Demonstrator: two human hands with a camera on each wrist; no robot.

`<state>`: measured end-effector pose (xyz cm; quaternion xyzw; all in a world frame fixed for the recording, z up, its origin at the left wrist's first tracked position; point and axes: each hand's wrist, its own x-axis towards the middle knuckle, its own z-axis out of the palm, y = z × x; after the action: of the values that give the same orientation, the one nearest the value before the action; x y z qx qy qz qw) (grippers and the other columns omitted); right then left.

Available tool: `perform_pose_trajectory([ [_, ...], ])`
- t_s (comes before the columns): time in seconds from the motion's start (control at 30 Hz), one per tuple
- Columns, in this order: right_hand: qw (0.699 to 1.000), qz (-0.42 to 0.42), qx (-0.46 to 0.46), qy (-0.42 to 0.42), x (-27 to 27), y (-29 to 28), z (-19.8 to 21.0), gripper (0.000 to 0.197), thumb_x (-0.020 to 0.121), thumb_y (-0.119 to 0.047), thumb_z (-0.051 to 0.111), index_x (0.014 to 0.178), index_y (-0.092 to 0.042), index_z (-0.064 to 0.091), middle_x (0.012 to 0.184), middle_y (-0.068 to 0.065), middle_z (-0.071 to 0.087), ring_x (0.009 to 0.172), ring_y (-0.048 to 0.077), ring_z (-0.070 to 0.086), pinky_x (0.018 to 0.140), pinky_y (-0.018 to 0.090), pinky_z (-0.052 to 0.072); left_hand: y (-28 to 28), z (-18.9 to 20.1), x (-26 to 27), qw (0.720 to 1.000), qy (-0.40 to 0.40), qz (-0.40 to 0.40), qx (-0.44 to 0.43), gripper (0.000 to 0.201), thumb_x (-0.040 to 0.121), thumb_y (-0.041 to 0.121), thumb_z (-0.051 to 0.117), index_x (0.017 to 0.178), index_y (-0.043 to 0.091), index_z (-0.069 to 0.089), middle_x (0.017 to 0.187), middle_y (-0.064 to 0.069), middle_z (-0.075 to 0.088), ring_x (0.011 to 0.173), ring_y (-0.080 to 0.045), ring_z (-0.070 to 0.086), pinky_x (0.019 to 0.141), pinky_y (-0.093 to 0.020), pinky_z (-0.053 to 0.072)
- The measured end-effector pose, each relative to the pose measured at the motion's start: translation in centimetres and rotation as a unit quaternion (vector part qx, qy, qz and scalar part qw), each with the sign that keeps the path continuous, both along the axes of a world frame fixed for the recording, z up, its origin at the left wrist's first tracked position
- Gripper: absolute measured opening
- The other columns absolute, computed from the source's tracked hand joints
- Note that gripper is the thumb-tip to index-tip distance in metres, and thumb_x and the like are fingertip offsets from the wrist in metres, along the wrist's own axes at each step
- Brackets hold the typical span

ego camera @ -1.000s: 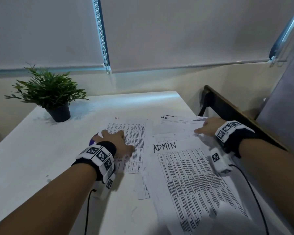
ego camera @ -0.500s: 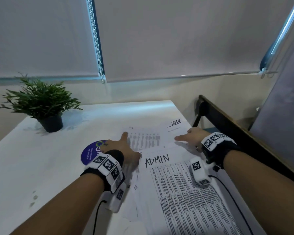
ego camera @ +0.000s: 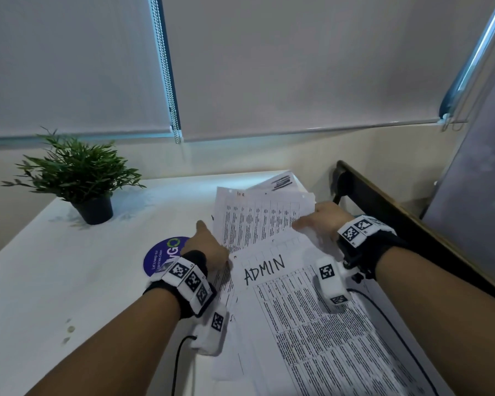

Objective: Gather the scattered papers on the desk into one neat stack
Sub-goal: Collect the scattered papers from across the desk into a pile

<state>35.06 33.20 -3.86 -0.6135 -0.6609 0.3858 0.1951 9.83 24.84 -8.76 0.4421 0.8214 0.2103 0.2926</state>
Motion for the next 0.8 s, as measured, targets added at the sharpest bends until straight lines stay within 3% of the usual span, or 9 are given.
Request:
perform_pose_trajectory([
  [0.07, 0.999, -0.001, 0.022, 0.046, 0.2, -0.3, 0.9, 0.012, 0.083, -0.012, 0.076, 0.088, -0.001, 0.077, 0.084, 0.008, 0.076, 0.072, 0.020, 0.068, 0.059, 0.024, 0.052, -0.4, 0.7, -0.5, 0.999, -0.025, 0.002, 0.030, 0.037, 0.087, 0.012, 0.070, 0.121, -0.002, 0.066, 0.113, -0.021, 0.074, 0.102, -0.039, 0.070, 0.085, -0.044, 0.061],
  [0.13, 0.996, -0.002, 0.043, 0.075, 0.2, -0.4, 2.0, 0.002, 0.084, -0.010, 0.078, 0.085, -0.009, 0.077, 0.088, 0.007, 0.078, 0.075, 0.017, 0.070, 0.064, 0.022, 0.058, -0.8, 1.5, -0.9, 0.996, -0.045, -0.003, 0.072, 0.023, 0.089, 0.012, 0.066, 0.104, -0.003, 0.076, 0.103, -0.022, 0.077, 0.097, -0.039, 0.073, 0.082, -0.041, 0.060],
  [0.2, 0.994, 0.008, 0.065, 0.087, 0.2, 0.0, 3.0, 0.006, 0.082, -0.016, 0.082, 0.083, -0.016, 0.076, 0.094, 0.007, 0.080, 0.082, 0.018, 0.073, 0.077, 0.028, 0.062, -1.2, 2.6, -1.0, 0.987, -0.068, -0.004, 0.145, 0.024, 0.087, 0.015, 0.065, 0.103, 0.002, 0.076, 0.103, -0.019, 0.077, 0.097, -0.038, 0.073, 0.088, -0.045, 0.061],
  [0.3, 0.988, 0.006, 0.082, 0.131, -0.1, -0.4, 5.0, 0.007, 0.090, -0.011, 0.077, 0.084, -0.009, 0.073, 0.076, 0.000, 0.078, 0.076, 0.014, 0.076, 0.065, 0.019, 0.059, -1.6, 4.5, -1.5, 0.957, -0.091, -0.008, 0.275, 0.033, 0.083, 0.031, 0.054, 0.101, 0.007, 0.068, 0.098, -0.014, 0.075, 0.090, -0.034, 0.071, 0.083, -0.048, 0.060],
  [0.4, 0.964, 0.003, 0.094, 0.248, -0.8, -1.5, 6.9, 0.030, 0.091, 0.003, 0.072, 0.121, 0.006, 0.072, 0.114, 0.014, 0.078, 0.102, 0.024, 0.077, 0.095, 0.032, 0.059, -1.9, 7.0, -2.0, 0.919, -0.136, -0.002, 0.370, 0.010, 0.088, 0.022, 0.056, 0.093, 0.013, 0.058, 0.099, -0.017, 0.074, 0.081, -0.037, 0.070, 0.071, -0.046, 0.060],
  [0.47, 0.950, -0.005, 0.121, 0.288, -1.4, -2.5, 8.1, 0.036, 0.091, 0.009, 0.069, 0.127, 0.007, 0.068, 0.116, 0.010, 0.074, 0.075, -0.002, 0.077, 0.071, 0.010, 0.058, -2.1, 8.7, -2.4, 0.897, -0.142, 0.016, 0.418, 0.012, 0.093, 0.013, 0.060, 0.084, 0.021, 0.057, 0.101, -0.014, 0.075, 0.091, -0.040, 0.074, 0.077, -0.056, 0.064],
  [0.53, 0.929, -0.010, 0.156, 0.336, -2.1, -3.1, 9.2, 0.036, 0.093, 0.008, 0.068, 0.129, 0.006, 0.067, 0.113, 0.008, 0.070, 0.055, -0.013, 0.068, 0.049, 0.003, 0.048, -2.7, 10.7, -2.4, 0.876, -0.138, 0.028, 0.460, 0.022, 0.094, 0.014, 0.063, 0.080, 0.031, 0.059, 0.098, -0.008, 0.076, 0.092, -0.036, 0.075, 0.076, -0.056, 0.064],
  [0.67, 0.898, -0.009, 0.232, 0.375, -2.7, -5.1, 11.7, 0.030, 0.095, -0.002, 0.070, 0.125, -0.007, 0.069, 0.108, 0.002, 0.076, 0.069, -0.011, 0.072, 0.059, 0.005, 0.051, -4.3, 14.6, -2.4, 0.833, -0.128, 0.022, 0.537, 0.014, 0.092, 0.019, 0.063, 0.084, 0.030, 0.058, 0.101, -0.015, 0.075, 0.093, -0.041, 0.073, 0.071, -0.061, 0.062],
  [0.8, 0.871, -0.019, 0.270, 0.410, -2.0, -6.5, 14.0, 0.033, 0.095, -0.012, 0.074, 0.126, -0.002, 0.071, 0.120, 0.010, 0.078, 0.092, 0.013, 0.078, 0.072, 0.018, 0.058, -5.8, 17.9, -1.5, 0.804, -0.132, -0.047, 0.578, 0.023, 0.096, 0.009, 0.058, 0.087, 0.030, 0.056, 0.109, -0.022, 0.073, 0.100, -0.038, 0.072, 0.080, -0.056, 0.063],
])
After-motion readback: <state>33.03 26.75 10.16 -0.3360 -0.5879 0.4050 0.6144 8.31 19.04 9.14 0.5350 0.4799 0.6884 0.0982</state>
